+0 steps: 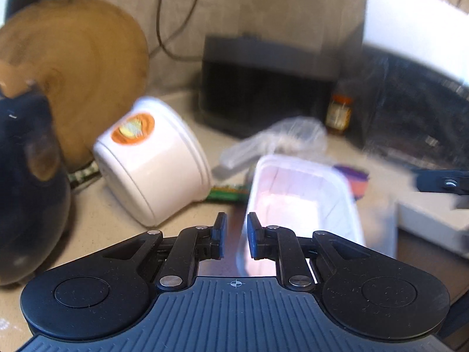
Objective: Collect trash
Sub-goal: 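Grasp the red-and-white plastic tray with the right tool and lift it, then grasp the tray rim with the left tool while the right tool grasps the purple sponge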
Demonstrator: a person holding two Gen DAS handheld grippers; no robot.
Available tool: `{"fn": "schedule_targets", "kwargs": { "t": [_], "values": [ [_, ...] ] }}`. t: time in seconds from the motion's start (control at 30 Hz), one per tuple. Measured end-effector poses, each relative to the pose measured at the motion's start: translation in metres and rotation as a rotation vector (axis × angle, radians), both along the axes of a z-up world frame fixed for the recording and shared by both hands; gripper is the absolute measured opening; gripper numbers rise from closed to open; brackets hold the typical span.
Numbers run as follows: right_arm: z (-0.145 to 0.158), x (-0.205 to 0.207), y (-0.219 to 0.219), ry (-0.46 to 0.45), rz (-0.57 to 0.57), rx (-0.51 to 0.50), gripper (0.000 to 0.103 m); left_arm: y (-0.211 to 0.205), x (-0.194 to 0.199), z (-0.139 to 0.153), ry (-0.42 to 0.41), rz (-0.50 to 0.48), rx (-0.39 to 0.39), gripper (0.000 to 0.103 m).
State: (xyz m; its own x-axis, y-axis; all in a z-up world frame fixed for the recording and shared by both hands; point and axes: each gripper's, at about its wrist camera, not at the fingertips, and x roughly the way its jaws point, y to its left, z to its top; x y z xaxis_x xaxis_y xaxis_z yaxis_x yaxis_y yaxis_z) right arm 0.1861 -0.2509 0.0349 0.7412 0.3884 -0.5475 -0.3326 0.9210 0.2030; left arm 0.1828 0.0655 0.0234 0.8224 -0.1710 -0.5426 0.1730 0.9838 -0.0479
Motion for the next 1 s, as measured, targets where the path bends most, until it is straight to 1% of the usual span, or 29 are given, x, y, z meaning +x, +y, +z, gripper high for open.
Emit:
{"fn": "schedule_targets", "kwargs": {
  "t": [0.03, 0.1, 0.17, 0.2, 0.27, 0.33, 0.4, 0.5, 0.57, 0.63, 0.67, 0.73, 0.83, 0.87, 0.93, 1.0],
  "values": [
    [-0.007, 0.0, -0.003, 0.016, -0.023, -0.075, 0.103, -0.001, 0.006, -0.005, 0.011, 0.008, 0.015, 0.018],
    [-0.021, -0.003, -0.011, 0.039, -0.088, -0.168, 0.103, -0.002, 0.013, -0.011, 0.011, 0.018, 0.039, 0.018],
    [-0.032, 0.0, -0.019, 0.089, -0.11, -0.195, 0.103, -0.005, 0.017, -0.017, 0.022, 0.017, 0.049, 0.019],
    [-0.035, 0.001, -0.022, 0.107, -0.123, -0.195, 0.103, -0.006, 0.016, -0.019, 0.027, 0.015, 0.052, 0.022],
    [-0.039, 0.003, -0.023, 0.117, -0.147, -0.201, 0.103, -0.012, 0.015, -0.02, 0.028, 0.008, 0.072, 0.023],
    [-0.039, 0.005, -0.022, 0.105, -0.165, -0.216, 0.103, -0.017, 0.015, -0.022, 0.03, -0.004, 0.089, 0.023],
    [-0.037, 0.004, -0.017, 0.069, -0.171, -0.223, 0.103, -0.019, 0.012, -0.025, 0.03, -0.015, 0.107, 0.023],
    [-0.033, 0.0, -0.011, -0.028, -0.183, -0.224, 0.103, -0.019, 0.009, -0.032, 0.078, -0.053, 0.147, 0.024],
    [-0.032, -0.004, -0.002, -0.121, -0.19, -0.281, 0.103, -0.016, 0.0, -0.035, 0.083, -0.08, 0.177, 0.022],
    [-0.033, -0.007, 0.007, -0.208, -0.165, -0.336, 0.103, -0.007, -0.015, -0.034, 0.087, -0.083, 0.177, 0.021],
    [-0.034, -0.007, 0.01, -0.231, -0.14, -0.341, 0.103, 0.0, -0.023, -0.033, 0.092, -0.08, 0.169, 0.02],
    [-0.033, 0.0, 0.013, -0.221, -0.088, -0.3, 0.103, 0.011, -0.04, -0.03, 0.098, -0.063, 0.167, 0.019],
    [-0.03, 0.027, 0.013, -0.148, -0.063, -0.183, 0.103, 0.025, -0.063, -0.026, 0.091, -0.049, 0.205, 0.019],
    [-0.029, 0.039, 0.011, -0.114, -0.083, -0.134, 0.103, 0.029, -0.069, -0.025, 0.088, -0.04, 0.218, 0.019],
    [-0.031, 0.067, 0.006, -0.028, -0.16, -0.018, 0.103, 0.037, -0.076, -0.024, 0.091, -0.017, 0.232, 0.019],
    [-0.035, 0.093, 0.004, 0.037, -0.219, 0.096, 0.103, 0.044, -0.079, -0.024, 0.1, 0.006, 0.219, 0.019]
  ]
}}
